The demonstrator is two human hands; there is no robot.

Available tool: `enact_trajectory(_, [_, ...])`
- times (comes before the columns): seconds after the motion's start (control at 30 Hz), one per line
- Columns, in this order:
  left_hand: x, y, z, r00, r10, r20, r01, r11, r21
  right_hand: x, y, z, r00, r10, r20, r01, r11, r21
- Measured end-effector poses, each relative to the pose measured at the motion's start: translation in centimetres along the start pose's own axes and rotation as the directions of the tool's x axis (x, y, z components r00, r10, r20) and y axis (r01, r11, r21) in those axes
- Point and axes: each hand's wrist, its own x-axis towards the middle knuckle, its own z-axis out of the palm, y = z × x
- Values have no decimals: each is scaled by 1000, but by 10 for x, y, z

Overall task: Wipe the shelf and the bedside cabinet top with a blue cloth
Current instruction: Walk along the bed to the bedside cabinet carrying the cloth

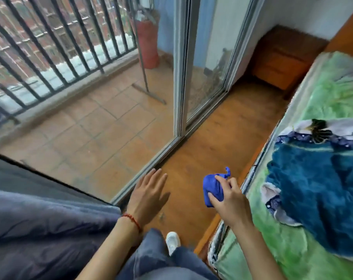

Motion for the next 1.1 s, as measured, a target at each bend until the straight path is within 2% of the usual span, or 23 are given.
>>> enact_trajectory(0.13, [66, 15, 11, 987, 151, 47, -150, 988, -22, 11, 31, -17, 980, 180, -80, -178, 984, 29])
enact_trajectory(0.33, [169, 36, 31, 922, 367, 125, -363, 930, -55, 44, 72, -37, 886, 414, -209, -404, 910, 92])
enact_trajectory(0.53, [278, 41, 47, 869, 469, 161, -461, 883, -86, 116, 101, -57, 781, 555, -286, -534, 831, 153])
enact_trajectory(0.8, [423, 36, 58, 841, 514, 168, -496, 857, -139, 237, 129, -91, 730, 612, -306, -598, 788, 147])
enact_trajectory(1.1, [570, 71, 93, 837, 486, 254, -462, 874, -148, 361, 207, -141, 744, 586, -322, -584, 804, 112])
